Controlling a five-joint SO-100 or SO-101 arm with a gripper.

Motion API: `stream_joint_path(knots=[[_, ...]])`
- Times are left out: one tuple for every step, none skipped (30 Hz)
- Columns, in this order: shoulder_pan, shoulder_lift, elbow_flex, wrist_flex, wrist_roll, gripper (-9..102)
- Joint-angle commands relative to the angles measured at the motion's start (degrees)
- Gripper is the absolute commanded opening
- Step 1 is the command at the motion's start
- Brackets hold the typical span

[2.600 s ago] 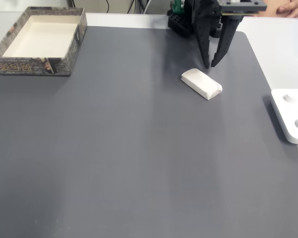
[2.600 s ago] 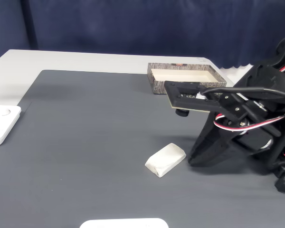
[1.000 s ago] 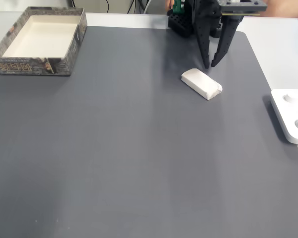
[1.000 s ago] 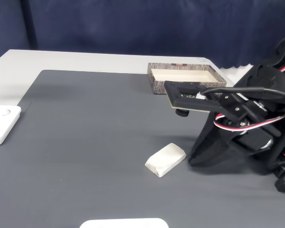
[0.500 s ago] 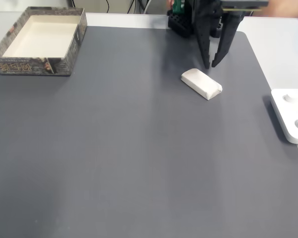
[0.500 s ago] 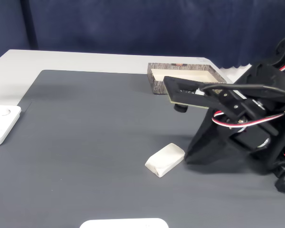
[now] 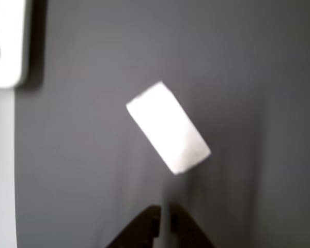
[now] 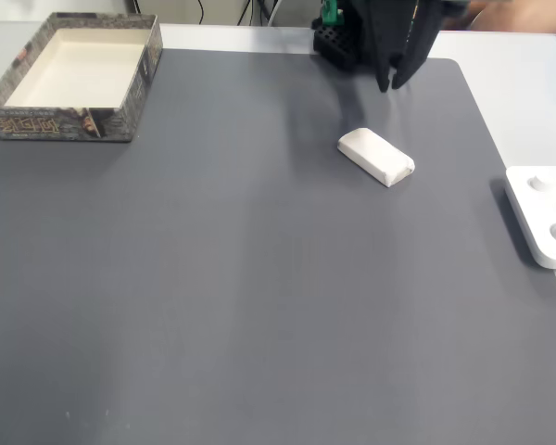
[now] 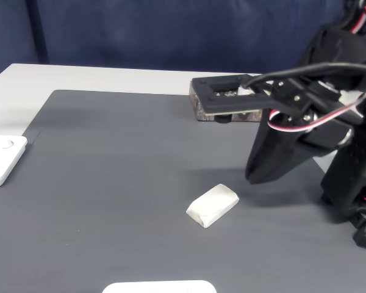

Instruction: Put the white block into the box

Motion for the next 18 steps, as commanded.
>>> stream_joint_path(knots=[[1.32,-7.82,-8.61,1.49,3.25,-2],[1.32,-9.32,-9.4,1.49,3.87,-2],[1.32,-10.72,-10.2,1.49,4.75,-2],[1.41,-12.3,-10.99,1.49,5.19,-2],[1.41,-13.71,-11.78,1.49,5.63,-2],[1.41,-15.21,-12.48,1.49,6.06,-2],[1.41,-16.7,-13.36,1.49,6.86,-2],[1.41,-18.02,-14.24,1.49,7.12,-2],[1.32,-19.42,-15.03,1.49,7.21,-2],[1.23,-20.74,-15.73,1.32,7.38,-2],[1.14,-21.97,-16.44,1.05,7.73,-2],[1.14,-23.12,-17.05,0.88,8.35,-2],[1.05,-24.35,-17.58,0.53,8.88,-2],[0.97,-25.49,-17.75,-0.26,8.88,-2],[0.79,-26.37,-17.67,-1.58,8.88,-2],[0.44,-27.33,-17.14,-3.25,8.88,-2],[0.09,-28.12,-16.79,-4.83,8.88,-2],[-0.26,-29.0,-16.7,-6.06,8.88,-2]])
